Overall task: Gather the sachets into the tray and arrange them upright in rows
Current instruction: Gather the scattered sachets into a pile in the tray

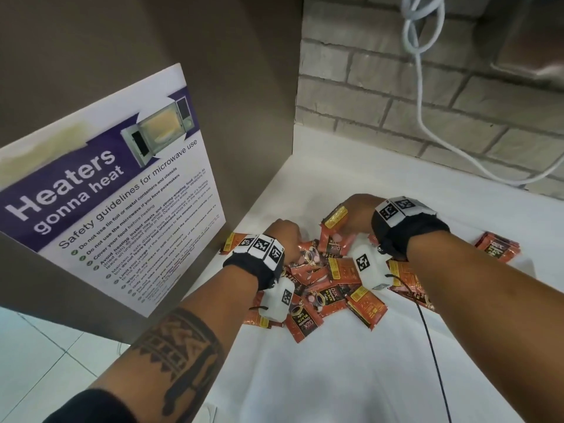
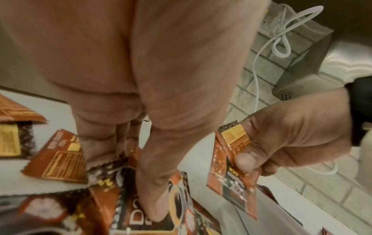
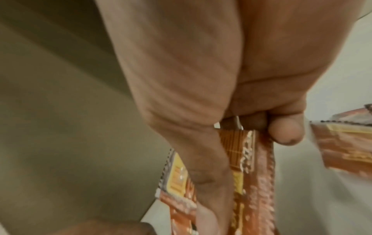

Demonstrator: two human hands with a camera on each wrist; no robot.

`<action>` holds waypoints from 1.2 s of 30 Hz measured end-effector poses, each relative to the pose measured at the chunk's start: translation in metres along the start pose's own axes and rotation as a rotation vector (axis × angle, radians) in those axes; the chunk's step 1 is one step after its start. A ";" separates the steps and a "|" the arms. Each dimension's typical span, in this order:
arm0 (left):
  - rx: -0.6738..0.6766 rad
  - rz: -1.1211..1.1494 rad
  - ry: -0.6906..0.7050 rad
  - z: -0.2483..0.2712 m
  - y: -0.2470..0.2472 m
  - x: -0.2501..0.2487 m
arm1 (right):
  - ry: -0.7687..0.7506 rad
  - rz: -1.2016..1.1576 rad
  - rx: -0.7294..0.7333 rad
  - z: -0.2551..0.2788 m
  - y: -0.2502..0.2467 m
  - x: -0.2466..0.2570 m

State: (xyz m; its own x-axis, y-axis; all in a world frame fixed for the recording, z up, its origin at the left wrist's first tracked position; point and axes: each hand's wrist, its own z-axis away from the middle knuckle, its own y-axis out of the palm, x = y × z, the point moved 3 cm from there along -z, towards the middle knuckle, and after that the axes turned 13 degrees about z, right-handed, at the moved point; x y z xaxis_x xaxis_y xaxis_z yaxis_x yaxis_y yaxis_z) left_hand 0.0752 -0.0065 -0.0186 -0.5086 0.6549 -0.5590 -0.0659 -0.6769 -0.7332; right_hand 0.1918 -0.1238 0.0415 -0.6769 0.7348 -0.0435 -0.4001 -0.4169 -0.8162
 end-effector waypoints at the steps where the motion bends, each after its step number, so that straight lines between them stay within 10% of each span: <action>1: 0.001 0.010 0.004 0.001 0.000 0.000 | -0.016 -0.025 0.014 0.007 0.003 0.004; 7: -0.016 0.051 0.007 0.005 0.001 0.000 | -0.104 0.299 0.185 0.006 0.043 0.025; 17: -0.051 0.079 0.018 0.004 0.005 0.009 | -0.070 0.433 -0.017 -0.011 0.065 0.034; 28: -0.109 0.114 0.092 0.004 -0.023 0.003 | -0.136 0.160 -0.081 0.005 0.041 0.020; 36: -0.174 0.322 0.234 0.010 -0.062 -0.046 | 0.041 -0.666 -0.399 0.050 0.014 -0.077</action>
State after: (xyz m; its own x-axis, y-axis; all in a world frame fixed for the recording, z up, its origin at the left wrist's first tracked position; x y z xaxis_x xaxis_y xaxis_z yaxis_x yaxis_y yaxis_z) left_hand 0.0943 0.0021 0.0561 -0.2699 0.4915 -0.8280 0.2199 -0.8057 -0.5499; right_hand 0.2071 -0.2129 0.0627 -0.3450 0.7853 0.5140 -0.4568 0.3379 -0.8229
